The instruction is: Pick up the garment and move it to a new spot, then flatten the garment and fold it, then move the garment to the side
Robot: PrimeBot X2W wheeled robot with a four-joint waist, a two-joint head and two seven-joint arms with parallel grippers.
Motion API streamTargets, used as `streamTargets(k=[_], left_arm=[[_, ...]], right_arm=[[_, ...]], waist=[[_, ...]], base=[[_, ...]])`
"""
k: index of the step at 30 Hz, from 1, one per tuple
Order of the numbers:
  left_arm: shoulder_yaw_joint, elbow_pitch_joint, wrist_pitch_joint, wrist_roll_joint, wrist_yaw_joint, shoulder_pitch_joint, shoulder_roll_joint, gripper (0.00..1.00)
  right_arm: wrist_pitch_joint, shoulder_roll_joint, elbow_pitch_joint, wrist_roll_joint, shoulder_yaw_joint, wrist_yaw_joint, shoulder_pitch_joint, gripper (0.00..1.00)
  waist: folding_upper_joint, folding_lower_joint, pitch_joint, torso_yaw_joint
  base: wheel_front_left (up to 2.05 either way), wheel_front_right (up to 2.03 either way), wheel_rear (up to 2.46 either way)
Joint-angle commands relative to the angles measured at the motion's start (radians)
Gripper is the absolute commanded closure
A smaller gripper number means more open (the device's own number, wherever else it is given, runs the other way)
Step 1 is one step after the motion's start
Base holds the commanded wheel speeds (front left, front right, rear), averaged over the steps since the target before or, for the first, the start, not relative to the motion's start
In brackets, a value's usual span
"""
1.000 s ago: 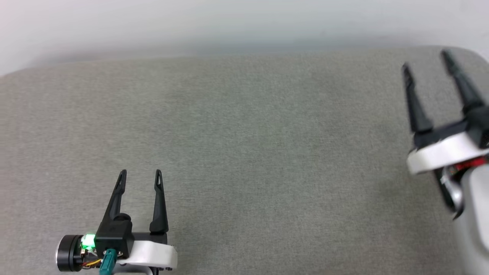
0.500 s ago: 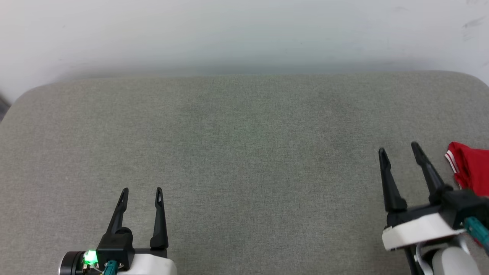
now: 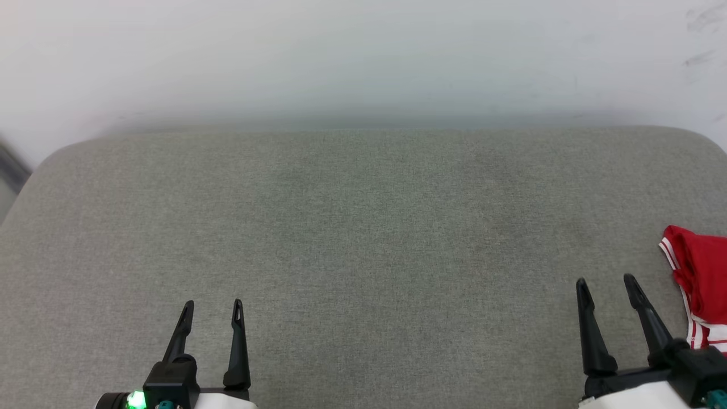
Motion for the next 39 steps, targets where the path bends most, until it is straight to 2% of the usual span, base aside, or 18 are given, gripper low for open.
streamTargets(k=[1, 10, 11, 15, 30, 39], left_arm=[[0.006, 0.003, -0.002, -0.001, -0.006, 0.013, -0.001, 0.0], [0.017, 0.002, -0.002, 0.002, -0.017, 0.013, -0.006, 0.0], [0.017, 0.002, 0.0, 0.001, -0.015, 0.009, -0.006, 1.0], [0.016, 0.038, 0.006, -0.009, -0.015, 0.018, -0.01, 1.0], [0.047, 0.068, 0.081, -0.316, -0.049, -0.029, -0.011, 1.0], [0.061, 0.081, 0.115, -0.459, -0.064, -0.051, -0.011, 1.0]], right_arm=[[-0.001, 0.007, -0.014, 0.007, -0.003, -0.001, 0.027, 0.0], [-0.001, 0.009, -0.027, 0.035, 0.0, -0.001, 0.06, 0.0], [0.0, 0.004, -0.022, 0.035, -0.001, 0.0, 0.047, 1.0], [0.002, 0.004, 0.011, 0.042, 0.002, 0.0, 0.048, 1.0], [0.058, -0.014, 0.056, 0.358, 0.008, 0.0, -0.002, 1.0], [0.086, -0.02, 0.077, 0.503, 0.009, 0.0, -0.025, 1.0]], waist=[[-0.0001, 0.0001, -0.003, 0.002], [-0.0001, 0.0001, 0.002, -0.002], [-0.0001, 0.0001, 0.002, -0.002], [-0.0001, 0.0001, 0.002, -0.001], [-0.0001, 0.0001, 0.0, 0.0], [-0.0001, 0.0001, -0.002, 0.0]], base=[[0.0, 0.0, 0.0], [0.0, 0.0, 0.0], [0.0, 0.0, 0.0], [0.0, 0.0, 0.0], [0.0, 0.0, 0.0], [0.0, 0.0, 0.0]])
